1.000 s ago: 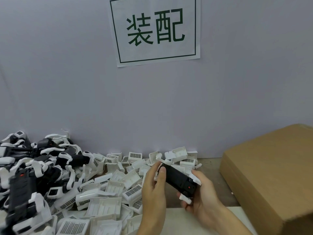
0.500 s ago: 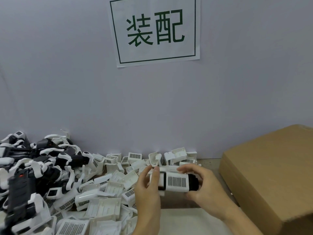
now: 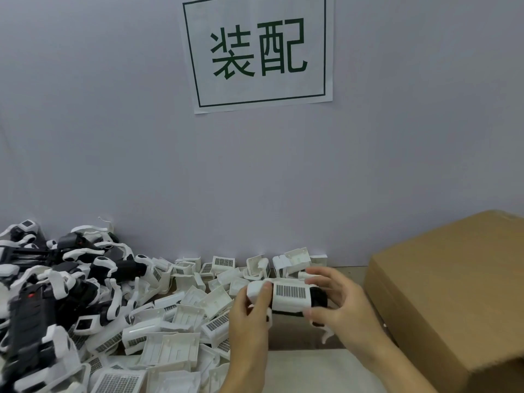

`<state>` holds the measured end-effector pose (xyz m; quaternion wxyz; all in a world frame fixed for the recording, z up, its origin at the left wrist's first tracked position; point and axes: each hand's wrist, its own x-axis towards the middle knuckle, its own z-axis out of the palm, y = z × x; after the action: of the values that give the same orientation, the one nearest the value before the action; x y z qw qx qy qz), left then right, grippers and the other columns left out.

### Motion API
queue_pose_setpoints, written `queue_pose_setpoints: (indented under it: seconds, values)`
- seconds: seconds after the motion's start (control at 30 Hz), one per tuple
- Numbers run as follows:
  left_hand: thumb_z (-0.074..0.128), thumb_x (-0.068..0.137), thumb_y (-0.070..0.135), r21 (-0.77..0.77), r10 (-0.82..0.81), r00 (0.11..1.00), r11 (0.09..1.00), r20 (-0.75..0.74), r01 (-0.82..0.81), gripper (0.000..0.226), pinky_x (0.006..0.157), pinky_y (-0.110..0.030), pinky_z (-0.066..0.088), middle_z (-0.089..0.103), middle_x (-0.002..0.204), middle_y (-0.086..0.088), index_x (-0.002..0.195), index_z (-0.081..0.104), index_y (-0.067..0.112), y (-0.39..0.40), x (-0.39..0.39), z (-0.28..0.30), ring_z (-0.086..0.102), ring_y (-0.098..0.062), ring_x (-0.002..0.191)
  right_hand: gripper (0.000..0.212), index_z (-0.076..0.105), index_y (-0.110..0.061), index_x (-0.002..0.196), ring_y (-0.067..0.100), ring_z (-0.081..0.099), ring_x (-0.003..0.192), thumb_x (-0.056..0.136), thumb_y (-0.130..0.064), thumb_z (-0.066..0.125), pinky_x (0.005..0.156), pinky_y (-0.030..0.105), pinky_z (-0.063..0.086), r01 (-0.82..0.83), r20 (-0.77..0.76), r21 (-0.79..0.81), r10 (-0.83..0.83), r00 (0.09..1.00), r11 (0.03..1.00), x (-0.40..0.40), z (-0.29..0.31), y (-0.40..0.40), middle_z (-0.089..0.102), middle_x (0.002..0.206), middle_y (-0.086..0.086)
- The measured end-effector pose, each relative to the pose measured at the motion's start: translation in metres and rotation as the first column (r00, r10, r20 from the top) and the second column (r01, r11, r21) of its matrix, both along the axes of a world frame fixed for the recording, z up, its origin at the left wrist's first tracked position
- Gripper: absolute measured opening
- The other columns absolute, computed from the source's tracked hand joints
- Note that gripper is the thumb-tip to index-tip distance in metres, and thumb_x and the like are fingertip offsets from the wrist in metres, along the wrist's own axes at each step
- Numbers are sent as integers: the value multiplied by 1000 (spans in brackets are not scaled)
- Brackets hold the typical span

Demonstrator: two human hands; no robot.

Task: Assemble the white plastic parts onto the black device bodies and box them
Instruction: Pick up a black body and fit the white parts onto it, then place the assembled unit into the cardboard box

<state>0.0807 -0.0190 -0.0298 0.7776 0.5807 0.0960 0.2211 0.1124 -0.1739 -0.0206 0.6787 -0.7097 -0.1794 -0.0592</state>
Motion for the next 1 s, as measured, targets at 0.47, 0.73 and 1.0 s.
queue_pose_setpoints:
  seconds: [0.47,0.73,1.0]
  values:
    - [76,64,50,222,-99,989,972,111,72,44,75,-25,56,77,88,0,95,71,19,-5,0,-9,73,-15,85,32,64,-38,118,-9,59,104,88,-50,68,73,6,47,-57,-34,-392,48,998,918,-4,10,-5,62,117,-23]
    - [66,51,76,78,55,998,996,-40,-52,60,85,-42,56,75,84,3,91,66,32,1,3,-8,72,-20,89,25,56,-38,111,9,65,82,91,-32,70,69,21,56,76,99,-667,-13,995,742,-6,17,-8,56,113,-4]
    - [49,91,61,-61,-41,996,997,-83,36,51,70,-38,50,75,94,-14,111,68,19,3,6,-7,68,-27,78,29,69,-8,74,17,70,56,91,-32,70,52,26,54,-42,-145,-539,-43,989,841,-1,3,-12,73,69,4]
